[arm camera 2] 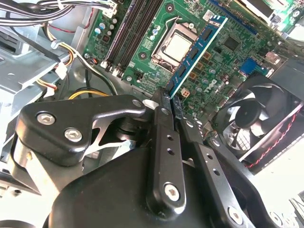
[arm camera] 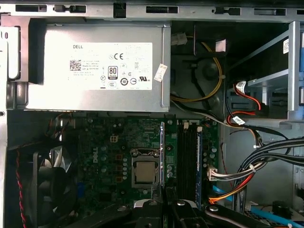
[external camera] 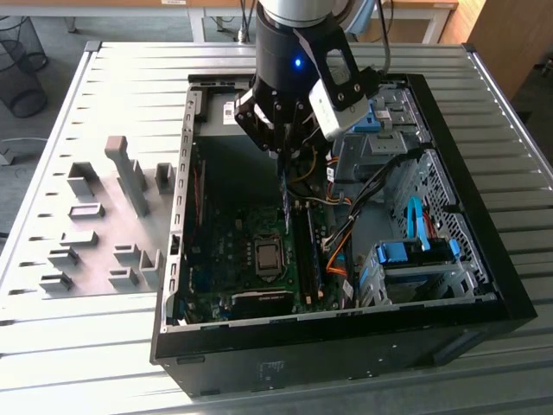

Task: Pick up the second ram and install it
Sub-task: 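Insert the second ram into the second slot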

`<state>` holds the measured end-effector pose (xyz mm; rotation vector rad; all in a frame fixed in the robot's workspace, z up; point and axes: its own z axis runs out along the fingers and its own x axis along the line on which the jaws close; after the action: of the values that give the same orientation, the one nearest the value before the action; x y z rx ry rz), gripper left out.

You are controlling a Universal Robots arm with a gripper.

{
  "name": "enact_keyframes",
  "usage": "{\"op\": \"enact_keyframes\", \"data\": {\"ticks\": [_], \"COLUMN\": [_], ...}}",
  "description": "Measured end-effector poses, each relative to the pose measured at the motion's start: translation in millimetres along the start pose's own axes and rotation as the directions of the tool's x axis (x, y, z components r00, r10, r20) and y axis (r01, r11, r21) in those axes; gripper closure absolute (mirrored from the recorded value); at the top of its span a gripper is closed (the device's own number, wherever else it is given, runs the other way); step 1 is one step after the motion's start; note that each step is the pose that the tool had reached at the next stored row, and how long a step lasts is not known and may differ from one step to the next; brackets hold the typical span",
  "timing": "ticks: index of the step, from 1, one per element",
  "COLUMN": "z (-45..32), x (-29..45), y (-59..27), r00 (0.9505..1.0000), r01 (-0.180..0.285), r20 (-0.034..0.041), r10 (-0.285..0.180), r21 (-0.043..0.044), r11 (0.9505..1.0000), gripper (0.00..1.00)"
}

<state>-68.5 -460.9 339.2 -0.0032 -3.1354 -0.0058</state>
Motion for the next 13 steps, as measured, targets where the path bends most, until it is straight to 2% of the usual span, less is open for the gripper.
{"op": "enact_keyframes", "data": {"ticks": [5, 13], "z": [2.7, 8.6], "x": [-1.0, -13.0], "y": [-0.6, -1.2], "r00": [1.0, 1.0], "r01": [0.0, 0.0], "r20": [0.0, -0.0014], "r10": [0.0, 0.0], "r21": [0.0, 0.0], "r11": [1.0, 1.0], "gripper": [0.86, 0.86]}}
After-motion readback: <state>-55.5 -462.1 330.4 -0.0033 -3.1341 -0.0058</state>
